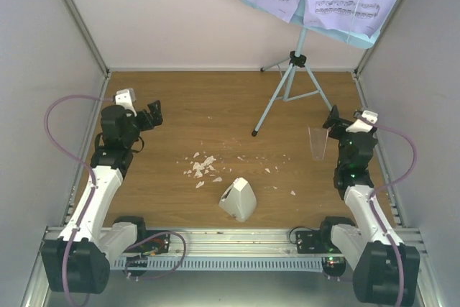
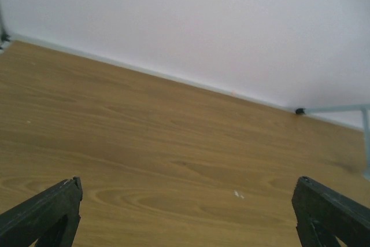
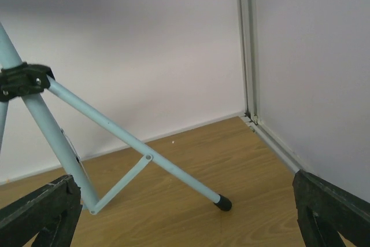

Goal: Pack up the instrument practice props

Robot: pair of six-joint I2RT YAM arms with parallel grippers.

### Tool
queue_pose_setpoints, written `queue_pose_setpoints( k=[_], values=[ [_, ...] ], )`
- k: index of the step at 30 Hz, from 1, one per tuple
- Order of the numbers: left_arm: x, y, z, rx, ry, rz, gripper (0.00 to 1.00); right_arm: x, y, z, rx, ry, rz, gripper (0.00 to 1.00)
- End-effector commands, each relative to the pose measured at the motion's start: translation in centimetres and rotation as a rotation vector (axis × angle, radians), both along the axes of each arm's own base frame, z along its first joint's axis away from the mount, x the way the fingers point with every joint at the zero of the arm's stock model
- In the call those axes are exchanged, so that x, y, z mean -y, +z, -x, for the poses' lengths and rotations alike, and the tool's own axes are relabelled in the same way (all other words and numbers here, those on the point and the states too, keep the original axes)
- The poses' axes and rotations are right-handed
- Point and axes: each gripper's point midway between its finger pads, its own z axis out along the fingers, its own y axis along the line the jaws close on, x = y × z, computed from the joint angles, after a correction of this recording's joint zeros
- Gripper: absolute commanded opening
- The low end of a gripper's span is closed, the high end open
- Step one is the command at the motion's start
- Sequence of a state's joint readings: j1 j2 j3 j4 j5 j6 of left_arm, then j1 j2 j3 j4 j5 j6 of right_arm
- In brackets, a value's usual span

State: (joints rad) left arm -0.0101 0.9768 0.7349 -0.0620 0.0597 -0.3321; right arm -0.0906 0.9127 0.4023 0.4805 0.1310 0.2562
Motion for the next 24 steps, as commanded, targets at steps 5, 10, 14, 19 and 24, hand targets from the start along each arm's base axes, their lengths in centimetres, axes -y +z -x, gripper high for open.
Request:
queue_pose_setpoints(
  k=[5, 10, 14, 19, 24],
  values=[
    [5.4, 8.9, 1.5, 0.053, -0.357, -0.031, 0.99, -1.5, 3.8, 0.8, 0.041, 0.081, -0.040, 1.00],
    [7.4, 13.3, 2.0, 0.130, -0.484, -0.034, 0.99, -6.0, 4.4, -0.2, -0.031, 0.345, -0.047, 1.00],
    [8.4, 13.8, 2.5, 0.191, -0.536, -0.019, 0.99, -10.4, 3.9, -0.6, -0.118, 0.545, -0.116, 1.00],
    [6.2, 10.9, 1.5, 0.214, -0.399, -0.105, 0.99, -17.4, 1.9, 0.0, -0.317, 0.641, -0.216, 1.00],
    [3.2, 8.6, 1.9, 0.220, -0.225, -0.196, 0.99, -23.4, -1.1, 3.7, -0.501, 0.703, -0.324, 1.00]
  ],
)
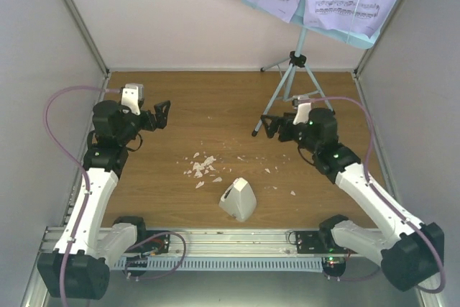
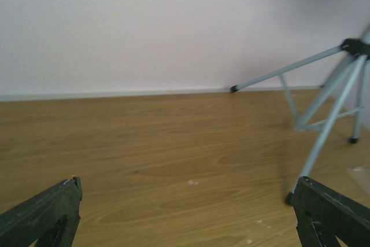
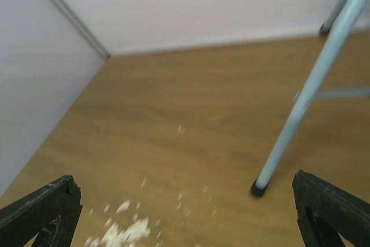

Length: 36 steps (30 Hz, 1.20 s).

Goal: Pack up the instrument practice props

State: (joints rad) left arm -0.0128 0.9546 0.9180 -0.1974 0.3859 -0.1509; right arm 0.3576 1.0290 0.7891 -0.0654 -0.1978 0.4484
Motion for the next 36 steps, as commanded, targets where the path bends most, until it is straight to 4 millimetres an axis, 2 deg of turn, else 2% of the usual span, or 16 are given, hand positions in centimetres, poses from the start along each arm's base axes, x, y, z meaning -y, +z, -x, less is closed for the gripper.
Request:
queue_pose_setpoints(
  k=[1, 4, 10, 13, 18, 24, 36],
  values=[
    [-2.5, 2.0, 0.3, 0.143, 0.148, -0.093, 0.99, -2.8, -3.3, 3.6, -0.238, -0.005, -0.037, 1.00],
    [-2.9, 2.1, 0.4, 0.149, 0.170, -0.101, 0.99, -5.0, -3.6, 6.2, -0.305, 0.048, -0.041, 0.99],
    [-2.4, 1.1, 0.1, 0.111, 0.139, -0.090, 0.99, -9.3, -4.6, 11.6, -0.405, 0.179, 0.035, 0.93],
    [-2.3, 1.0, 0.1, 0.106, 0.133, -0.084, 0.99, -10.2, -5.1, 13.6, -0.404, 0.191, 0.093, 0.92],
    [-2.2, 0.7, 0.1, 0.099, 0.129, -0.081, 0.99, -10.6, -6.7, 16.3, -0.441, 0.181, 0.190, 0.91],
    [-2.1, 0.3, -0.2, 0.083, 0.126, -0.081, 0.99, -10.7, -7.6, 18.0, -0.440, 0.117, 0.286, 0.92],
    [-2.4, 0.0, -0.2, 0.079, 0.138, -0.099, 0.99, -12.0, -9.4, 18.2, -0.425, 0.064, 0.395, 0.90]
  ],
)
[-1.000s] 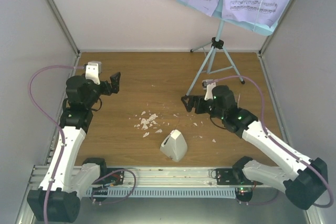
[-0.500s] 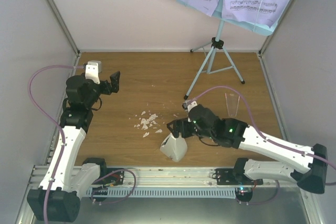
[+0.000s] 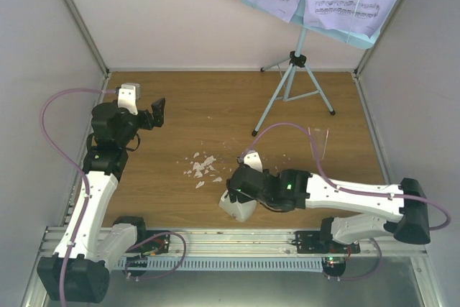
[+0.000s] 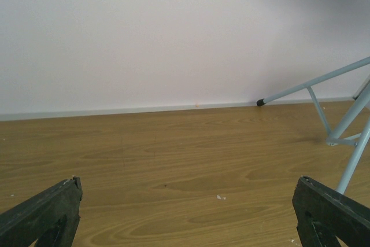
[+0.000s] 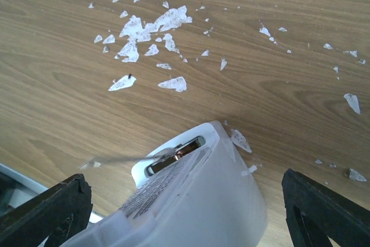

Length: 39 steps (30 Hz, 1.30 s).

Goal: Pack up the instrument practice props

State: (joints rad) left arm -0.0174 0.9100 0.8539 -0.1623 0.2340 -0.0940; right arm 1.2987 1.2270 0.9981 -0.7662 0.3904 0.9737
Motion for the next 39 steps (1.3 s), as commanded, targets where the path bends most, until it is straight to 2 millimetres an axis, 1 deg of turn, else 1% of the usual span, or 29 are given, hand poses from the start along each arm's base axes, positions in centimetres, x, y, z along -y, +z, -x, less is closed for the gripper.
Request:
queue_pose_setpoints(
  k=[1, 6, 10, 14, 16, 20, 23, 25, 28, 31, 34, 37, 39],
  values=[
    [0.0, 1.0, -0.2, 0.043, 0.005, -0.015, 0.99, 0.0, 0.3, -0.4, 0.038, -0.046, 0.025, 0.89],
    [0.0, 0.9, -0.2, 0.040, 0.002, -0.016, 0.99, -0.1, 0.3, -0.3, 0.052, -0.057, 0.043, 0.82],
    [0.0, 0.9, -0.3, 0.040, 0.004, -0.017, 0.99, -0.3, 0.8, -0.3, 0.065, -0.050, 0.021, 0.72],
    [0.1, 0.8, -0.3, 0.038, 0.000, -0.017, 0.99, -0.2, 0.9, -0.4, 0.083, -0.038, 0.020, 0.62],
    [0.2, 0.7, -0.3, 0.035, -0.002, -0.017, 0.99, -0.4, 1.1, -0.6, 0.105, -0.015, 0.017, 0.59],
    [0.7, 0.7, -0.3, 0.040, -0.029, -0.017, 0.99, -1.2, 1.8, -0.9, 0.199, 0.094, 0.028, 0.58],
    [1.5, 0.6, -0.2, 0.041, -0.063, -0.022, 0.99, -3.6, 2.9, -0.3, 0.295, 0.308, 0.022, 0.60],
    [1.8, 0.5, -0.2, 0.041, -0.073, -0.025, 0.99, -4.2, 2.8, -0.1, 0.350, 0.410, 0.058, 0.60],
    [2.2, 0.3, -0.2, 0.039, -0.082, -0.030, 0.99, -4.6, 2.2, 0.1, 0.408, 0.508, 0.089, 0.59],
    [2.5, 0.2, -0.1, 0.038, -0.093, -0.034, 0.99, -4.9, 2.6, -0.1, 0.447, 0.564, 0.067, 0.59],
    [3.2, 0.0, -0.1, 0.035, -0.120, -0.035, 0.99, -4.9, 3.6, -0.4, 0.468, 0.623, -0.005, 0.61],
    [3.9, -0.2, -0.1, 0.029, -0.146, -0.036, 0.99, -4.6, 4.0, -1.4, 0.490, 0.638, -0.035, 0.62],
    [4.3, -0.5, -0.1, 0.024, -0.162, -0.040, 0.99, -4.4, 3.7, -2.0, 0.499, 0.635, -0.028, 0.63]
  ],
)
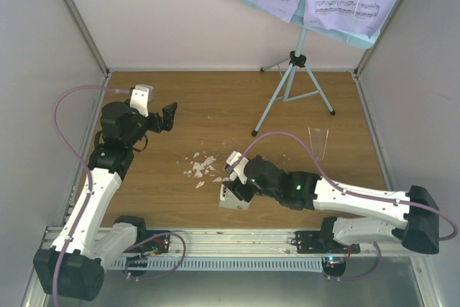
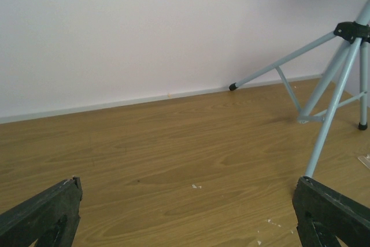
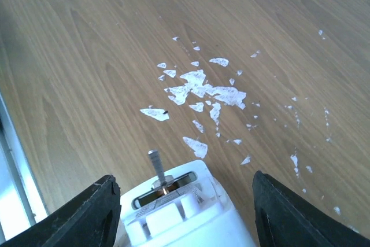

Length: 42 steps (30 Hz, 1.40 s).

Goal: Pack up the instrument practice props

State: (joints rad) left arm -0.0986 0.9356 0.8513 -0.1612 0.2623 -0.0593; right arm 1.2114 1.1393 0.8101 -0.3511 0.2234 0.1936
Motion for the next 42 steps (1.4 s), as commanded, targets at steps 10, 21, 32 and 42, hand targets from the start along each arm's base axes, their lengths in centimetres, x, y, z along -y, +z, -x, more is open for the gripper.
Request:
queue_pose_setpoints(
  k=[10, 21, 32, 42],
  values=[
    [4.6, -0.3, 0.6, 0.018, -0.199, 0.014, 0.99, -0.9, 5.3, -1.4, 0.115, 0.078, -0.174, 0.99],
    [10.8, -8.0, 5.8, -0.328, -0.335, 0.361, 0.99, 7.5, 8.1, -6.3, -0.048, -0.332, -0.313, 1.00],
    [9.8, -17.1, 12.3, -0.575, -0.292, 0.463, 0.90, 12.2, -4.3, -4.7, -0.507, -0.572, -0.365, 0.77],
    [13.6, -22.4, 17.7, -0.772, -0.493, 0.270, 0.84, 8.4, -8.7, 0.2, -0.842, -0.383, -0.453, 0.72]
  ],
)
